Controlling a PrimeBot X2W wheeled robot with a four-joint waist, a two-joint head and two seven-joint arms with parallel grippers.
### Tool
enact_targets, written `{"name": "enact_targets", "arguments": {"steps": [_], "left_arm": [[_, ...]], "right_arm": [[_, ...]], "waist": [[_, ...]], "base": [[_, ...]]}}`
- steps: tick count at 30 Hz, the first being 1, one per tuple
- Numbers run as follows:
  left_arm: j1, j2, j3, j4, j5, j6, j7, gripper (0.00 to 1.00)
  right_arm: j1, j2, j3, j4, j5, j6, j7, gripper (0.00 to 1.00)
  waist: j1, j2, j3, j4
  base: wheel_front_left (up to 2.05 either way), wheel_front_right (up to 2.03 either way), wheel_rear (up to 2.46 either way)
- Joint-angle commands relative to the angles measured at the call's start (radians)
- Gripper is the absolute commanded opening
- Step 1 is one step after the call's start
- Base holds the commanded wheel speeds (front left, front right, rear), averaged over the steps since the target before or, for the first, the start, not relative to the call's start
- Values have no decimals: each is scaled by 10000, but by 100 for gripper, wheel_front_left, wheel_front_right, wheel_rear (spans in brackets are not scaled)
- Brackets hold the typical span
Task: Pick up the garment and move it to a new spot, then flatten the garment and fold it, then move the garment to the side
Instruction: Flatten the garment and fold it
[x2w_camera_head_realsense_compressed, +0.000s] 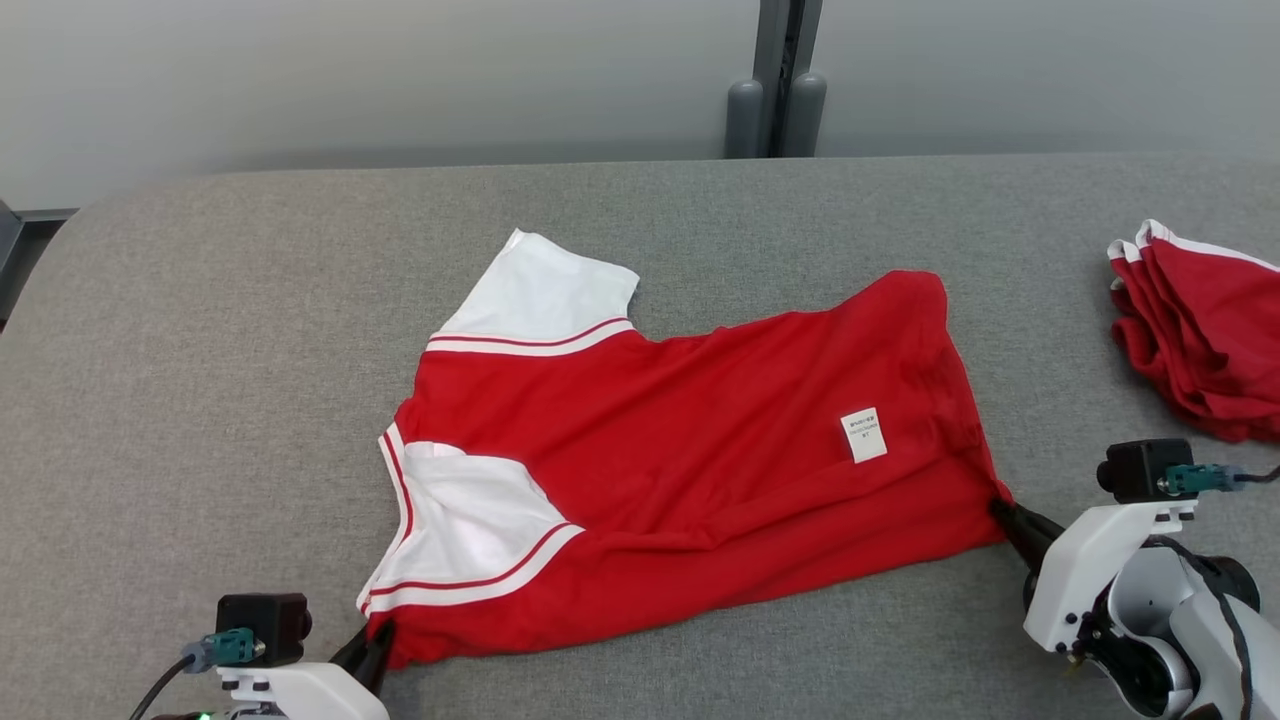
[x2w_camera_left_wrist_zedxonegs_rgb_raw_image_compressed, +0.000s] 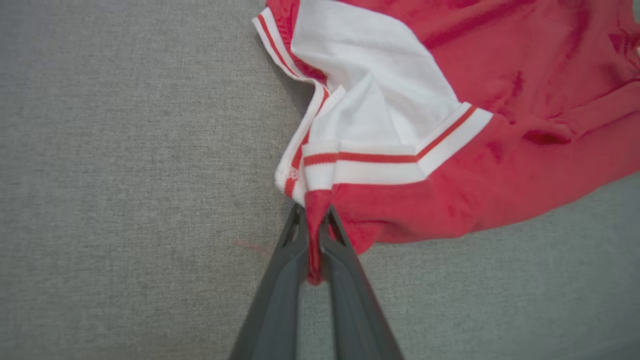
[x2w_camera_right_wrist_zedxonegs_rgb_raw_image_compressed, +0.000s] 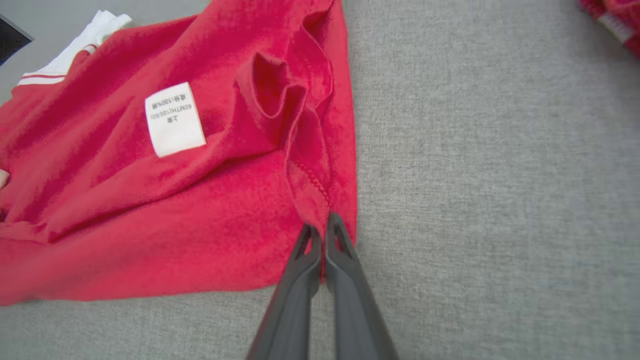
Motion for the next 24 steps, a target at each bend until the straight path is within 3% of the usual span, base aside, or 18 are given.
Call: {"name": "enact_targets", "arguments": {"steps": [1,14,24], "left_arm": [[5,56,39,27,-11,-18,-53,0],[407,519,164,-397,-171,171,59,0],[1135,970,-63,-823,-628,220,723,0]], "right_arm": [[41,-149,0,-116,165,2,-72,0],[1376,-1258,-377,-2277,812,1,1001,0],[3209,-1115,-1751,-3607,508,1,2599,0]], "waist": [[0,-1,-73,-26],[0,-1,-499,-277],[0,-1,-685,-425]], "base": [[0,0,0],[0,0,0],[0,0,0]]}}
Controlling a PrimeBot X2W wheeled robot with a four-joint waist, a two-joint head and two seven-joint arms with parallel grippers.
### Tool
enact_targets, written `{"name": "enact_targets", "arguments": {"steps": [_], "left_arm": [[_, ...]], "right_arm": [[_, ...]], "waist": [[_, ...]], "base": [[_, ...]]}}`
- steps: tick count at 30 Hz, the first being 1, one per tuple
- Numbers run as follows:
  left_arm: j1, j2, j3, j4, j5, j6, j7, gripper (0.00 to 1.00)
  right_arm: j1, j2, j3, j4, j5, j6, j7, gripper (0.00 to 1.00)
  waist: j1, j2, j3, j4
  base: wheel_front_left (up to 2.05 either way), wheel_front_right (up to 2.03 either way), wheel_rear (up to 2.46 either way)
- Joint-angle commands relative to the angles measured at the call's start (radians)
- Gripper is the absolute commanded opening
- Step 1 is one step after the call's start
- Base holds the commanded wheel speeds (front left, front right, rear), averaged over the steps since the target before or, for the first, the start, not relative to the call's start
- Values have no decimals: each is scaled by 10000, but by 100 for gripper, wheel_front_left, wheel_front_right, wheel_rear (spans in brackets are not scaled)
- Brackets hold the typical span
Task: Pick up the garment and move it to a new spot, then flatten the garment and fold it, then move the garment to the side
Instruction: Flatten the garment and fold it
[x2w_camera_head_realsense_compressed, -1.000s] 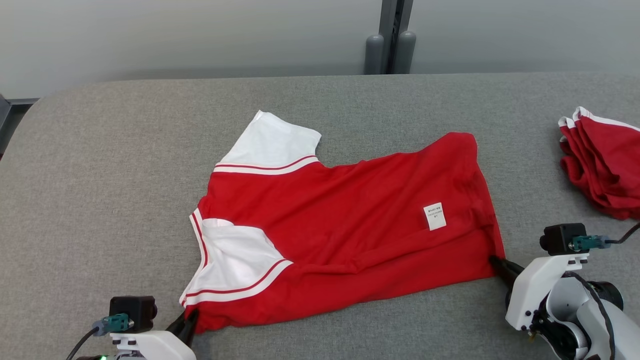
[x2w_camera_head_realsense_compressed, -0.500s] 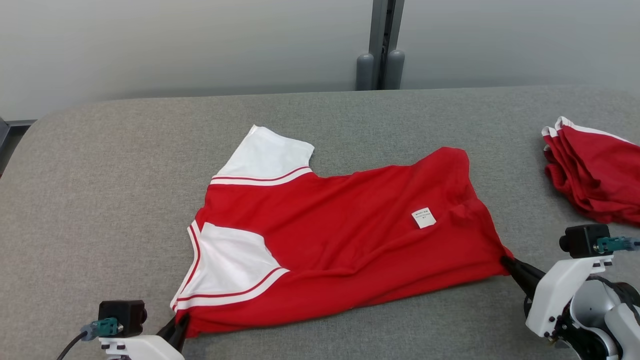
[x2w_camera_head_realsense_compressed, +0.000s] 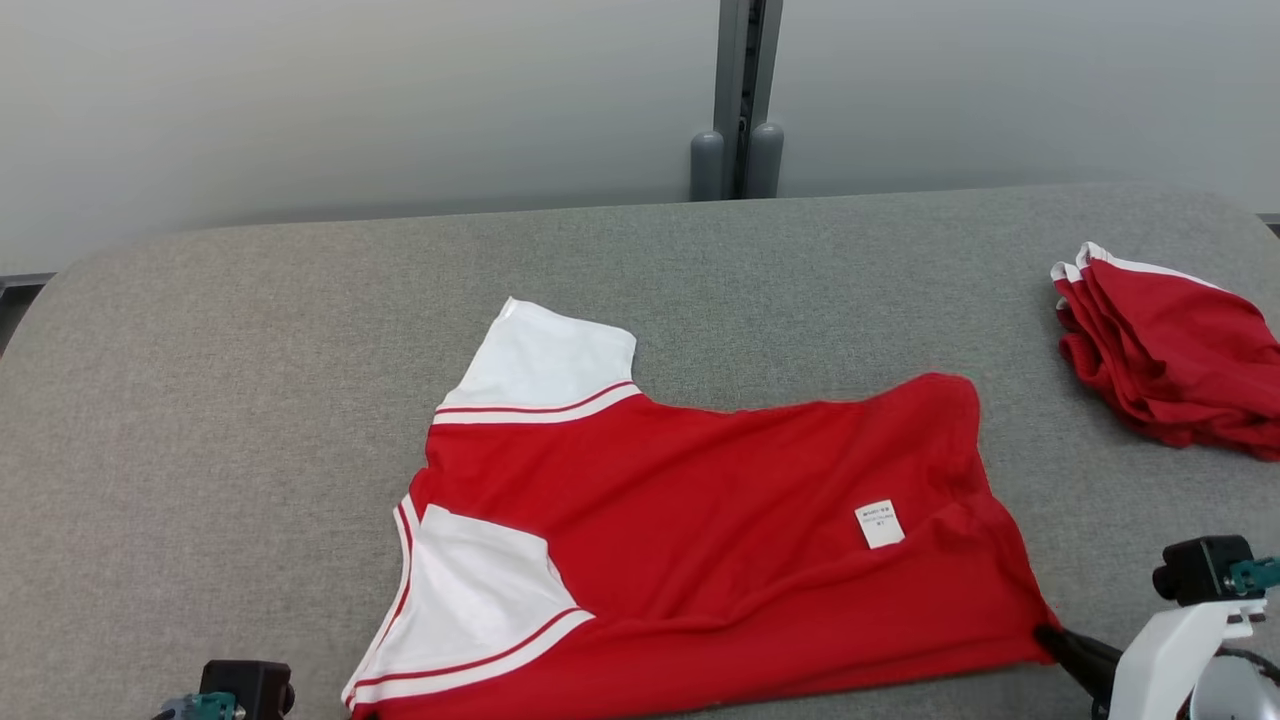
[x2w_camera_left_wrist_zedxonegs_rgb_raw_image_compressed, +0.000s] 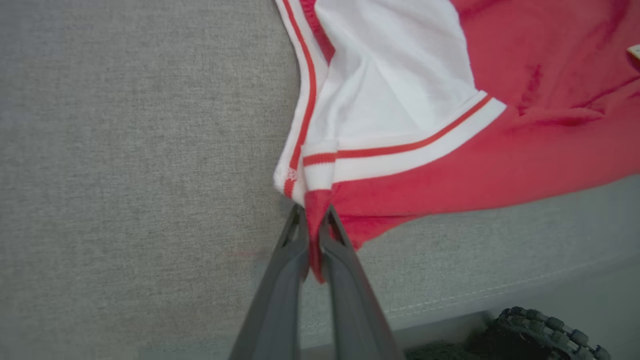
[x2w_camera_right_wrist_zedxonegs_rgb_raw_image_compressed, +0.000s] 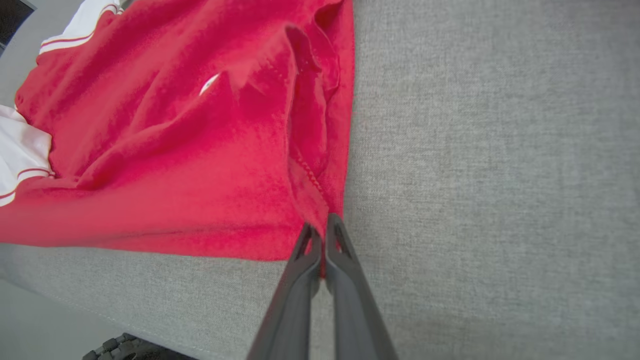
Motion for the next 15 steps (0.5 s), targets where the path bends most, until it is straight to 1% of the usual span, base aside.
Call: {"name": "enact_targets", "arguments": {"steps": [1,6,8,9,10,11,13,15], "left_arm": [[89,92,36,-7,-4,69,13,0],[97,172,43,-31,-81,89,141,0],[32,155,10,31,-99,24,167,0],[-13,130,1,72,-97,4,183,0],[-51,103,4,120,-100,0,177,60],[-62,82,-5,184,-123,-5,208,100],[-91,52,-32,266,-126,-48,225,100],[-137,86,-29,326,-38,20,182,100]], "right_arm": [[100,3,-81,-57,-61,-1,101,0],[692,448,-730,-528,-436,-1,1006,0],[796,645,-947,-731,-618,-1,1318,0],[835,736,-1075,-814,-726,0,1444,29],[899,840,-1218,-851,-857,0,1582,100],[962,943,-1331,-912,-958,0,1700,100],[1032,1174,-1515,-1088,-1109,0,1936,100],[1087,1319,-1693,-1276,-1239,0,2147,100]], "waist": [[0,0,6,1],[0,0,82,19],[0,0,120,32],[0,0,131,41],[0,0,135,47],[0,0,136,49],[0,0,141,49],[0,0,137,48]], "base": [[0,0,0],[0,0,0],[0,0,0],[0,0,0],[0,0,0],[0,0,0],[0,0,0],[0,0,0]]}}
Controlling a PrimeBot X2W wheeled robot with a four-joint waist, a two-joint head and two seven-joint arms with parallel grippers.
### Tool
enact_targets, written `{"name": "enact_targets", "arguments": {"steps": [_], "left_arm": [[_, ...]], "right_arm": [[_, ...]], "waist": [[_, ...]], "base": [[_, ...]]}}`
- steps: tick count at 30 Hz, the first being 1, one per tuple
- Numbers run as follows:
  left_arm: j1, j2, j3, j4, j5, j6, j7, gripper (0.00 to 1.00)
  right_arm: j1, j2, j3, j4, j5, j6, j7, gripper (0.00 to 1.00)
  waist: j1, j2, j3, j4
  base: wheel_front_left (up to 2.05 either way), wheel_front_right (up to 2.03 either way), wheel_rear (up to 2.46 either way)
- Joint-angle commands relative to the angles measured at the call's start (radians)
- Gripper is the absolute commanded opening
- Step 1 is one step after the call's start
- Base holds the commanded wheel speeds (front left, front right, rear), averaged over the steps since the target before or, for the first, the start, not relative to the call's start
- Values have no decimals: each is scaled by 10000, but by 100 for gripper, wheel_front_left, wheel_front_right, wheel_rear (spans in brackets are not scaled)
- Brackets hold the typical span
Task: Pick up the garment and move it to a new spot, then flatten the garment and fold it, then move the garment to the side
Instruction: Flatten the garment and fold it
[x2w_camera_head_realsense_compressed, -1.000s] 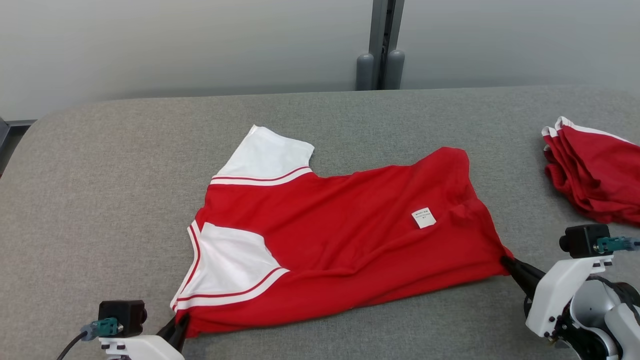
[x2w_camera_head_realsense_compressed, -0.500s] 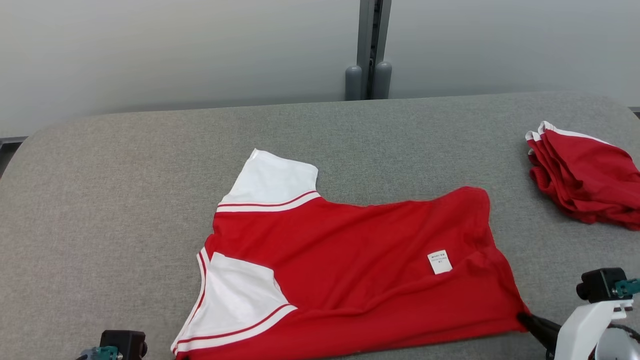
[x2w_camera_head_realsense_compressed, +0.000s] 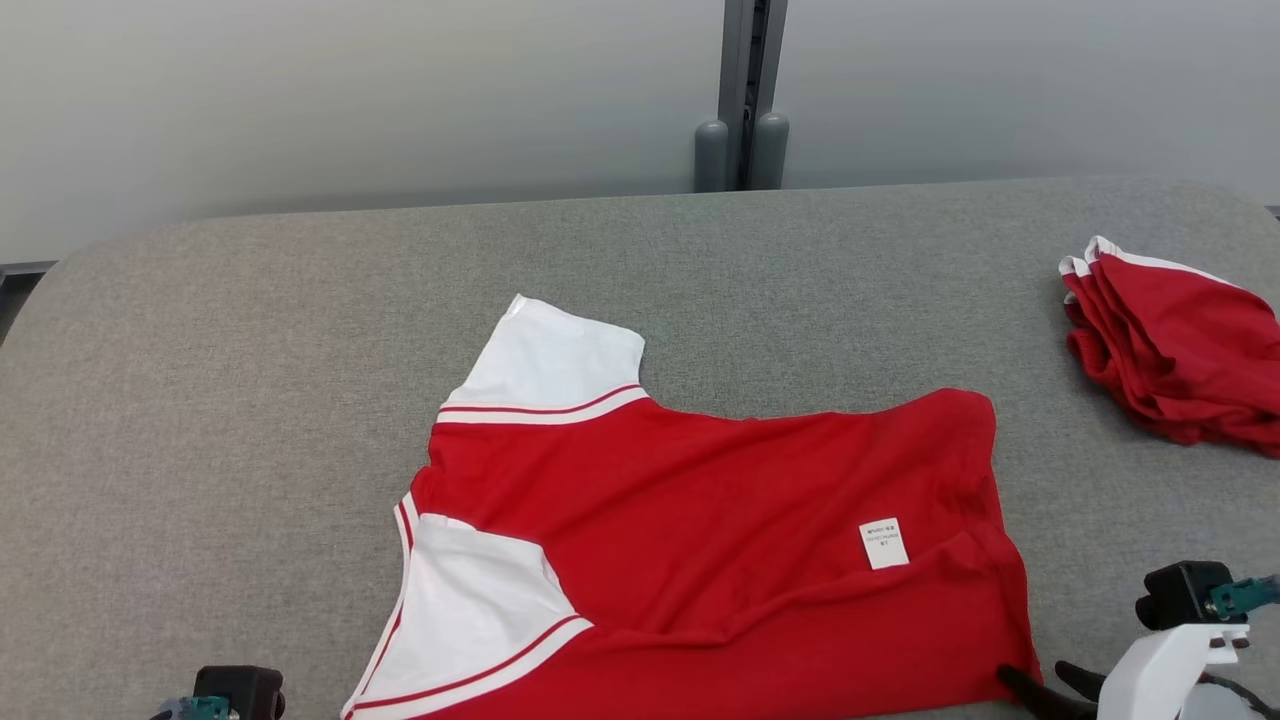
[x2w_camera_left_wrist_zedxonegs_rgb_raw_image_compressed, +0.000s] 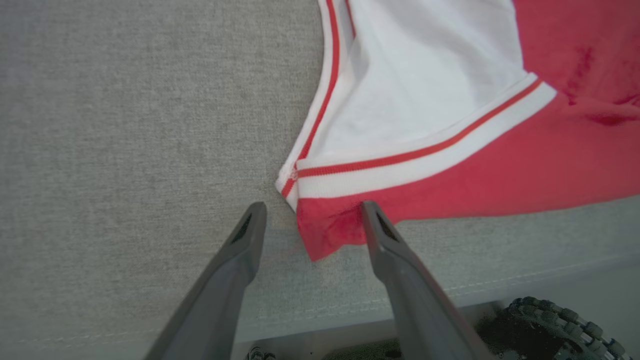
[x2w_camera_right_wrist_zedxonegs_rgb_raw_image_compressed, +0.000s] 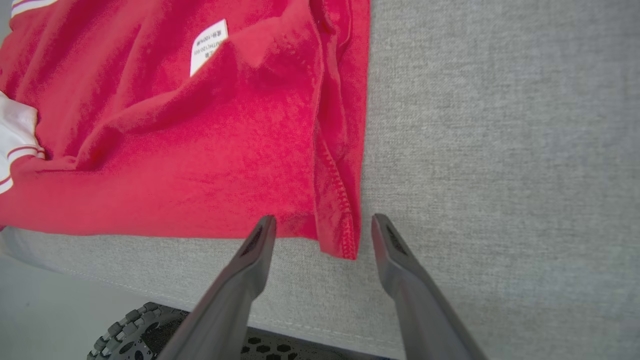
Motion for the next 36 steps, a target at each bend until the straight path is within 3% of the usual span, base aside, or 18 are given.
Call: {"name": "enact_targets", "arguments": {"steps": [1,6,13,21,27,36], "left_arm": [[-174,80,40,55,71,69,-58,100],[-204,243,219,-54,253,261,-306,100],[-722,324,444,-301,962,83,-1234,100],[-2508,447,456,-369,2020,-158,-1198,100],[-4118,256,527,273,2185,-854,-844,100],[-7185,-494,322,2500,1947,-2800,368,100]], "right_arm": [[98,45,-197,-203,-129,2,129,100],[113,252,-623,-852,-366,2,-20,100],[-264,389,-950,-1582,-584,2,-662,100],[-1781,640,-1173,-679,-1314,2,-2177,100],[-3195,697,-782,445,-1097,2,-2867,100],[-5544,279,310,2285,-44,2,-3168,100]], "waist": [[0,0,-9,-3],[0,0,-51,-30],[0,0,30,-117],[0,0,728,-336],[0,0,1452,-510],[0,0,2686,-762]], "base": [[0,0,0],[0,0,0],[0,0,0],[0,0,0],[0,0,0],[0,0,0]]}}
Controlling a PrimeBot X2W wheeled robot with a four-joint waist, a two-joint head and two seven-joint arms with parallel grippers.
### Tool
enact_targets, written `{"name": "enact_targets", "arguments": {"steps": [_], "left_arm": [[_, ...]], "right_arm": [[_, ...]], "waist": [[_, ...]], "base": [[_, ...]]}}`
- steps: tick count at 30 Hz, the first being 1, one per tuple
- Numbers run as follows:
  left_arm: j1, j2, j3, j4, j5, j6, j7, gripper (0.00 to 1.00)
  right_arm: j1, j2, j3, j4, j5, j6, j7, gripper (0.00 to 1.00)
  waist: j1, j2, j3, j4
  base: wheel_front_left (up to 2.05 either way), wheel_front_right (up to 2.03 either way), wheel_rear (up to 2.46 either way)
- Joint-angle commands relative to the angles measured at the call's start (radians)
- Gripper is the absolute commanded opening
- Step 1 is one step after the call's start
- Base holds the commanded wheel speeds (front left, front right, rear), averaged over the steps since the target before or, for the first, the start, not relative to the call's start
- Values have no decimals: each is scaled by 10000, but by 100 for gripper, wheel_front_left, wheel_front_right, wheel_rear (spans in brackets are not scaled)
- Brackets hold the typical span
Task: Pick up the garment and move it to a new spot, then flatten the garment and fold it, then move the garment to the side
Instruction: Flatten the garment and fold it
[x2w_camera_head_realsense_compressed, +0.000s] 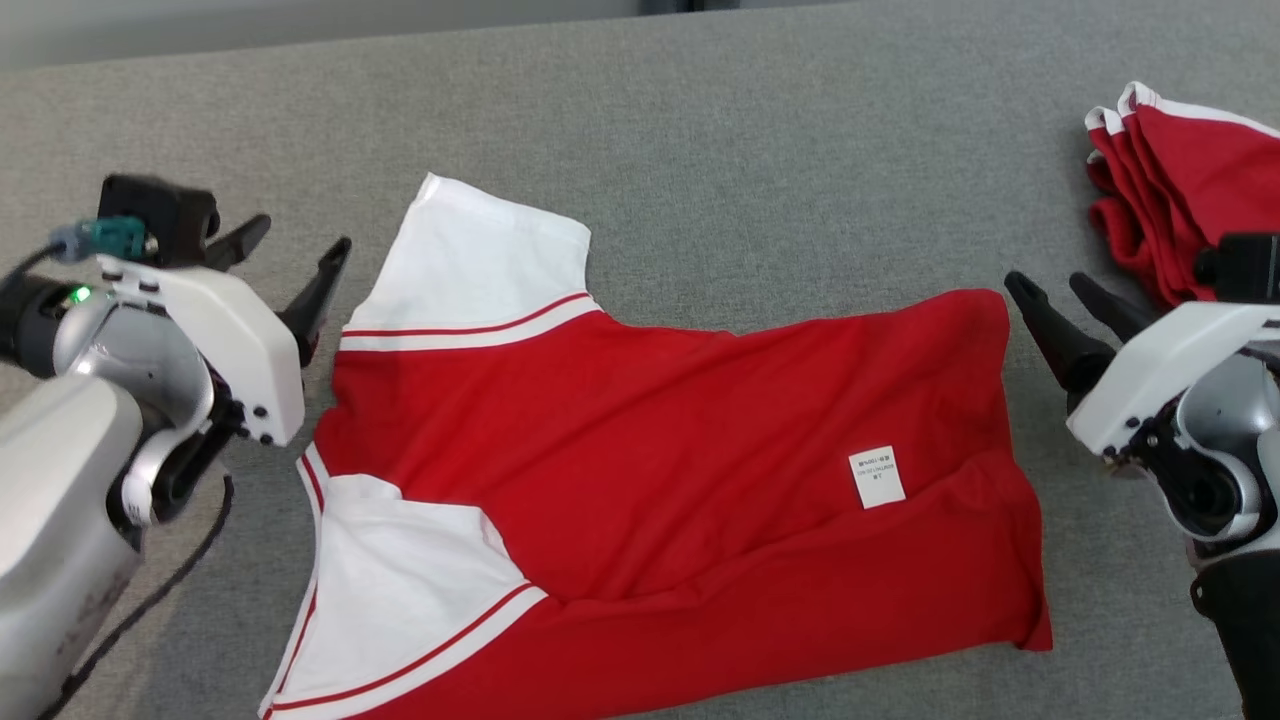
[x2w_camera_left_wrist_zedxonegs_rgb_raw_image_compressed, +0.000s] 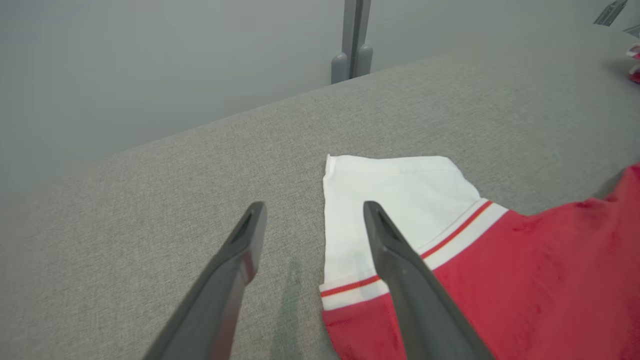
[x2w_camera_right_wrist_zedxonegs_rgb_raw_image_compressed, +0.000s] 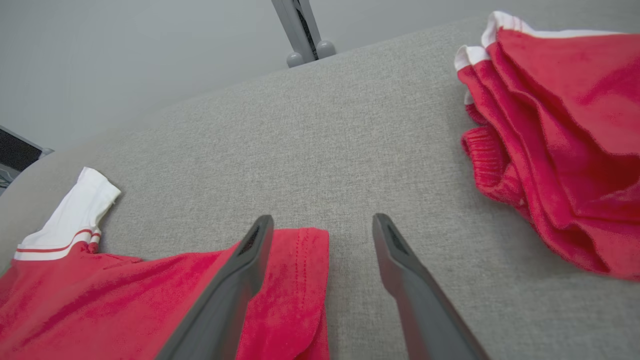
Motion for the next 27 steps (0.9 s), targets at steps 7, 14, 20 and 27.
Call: {"name": "enact_targets", "arguments": {"steps": [7,14,20,27], "left_arm": [[-2122,-613,-355,2143,-22,-1252,1040,100],[-3502,-1050,-704,3760,-232,-2120,1954,100],[-4330,-1095,-918,4690,-508,-2360,2547,100],[-4476,-1247,-1143,5825,-987,-2399,3189,100]], "right_arm": [[-1393,-333,1212,738,882,2,866,100],[-1885,-372,2248,397,1933,2,1269,100],[-2235,-404,3158,43,2492,2,1045,100],[-2497,-550,4095,-98,3000,2,609,28]], "waist": [[0,-1,951,-520],[0,-1,1597,-934],[0,-1,2151,-1370],[0,-1,2310,-1670]], "base": [[0,0,0],[0,0,0],[0,0,0],[0,0,0]]}}
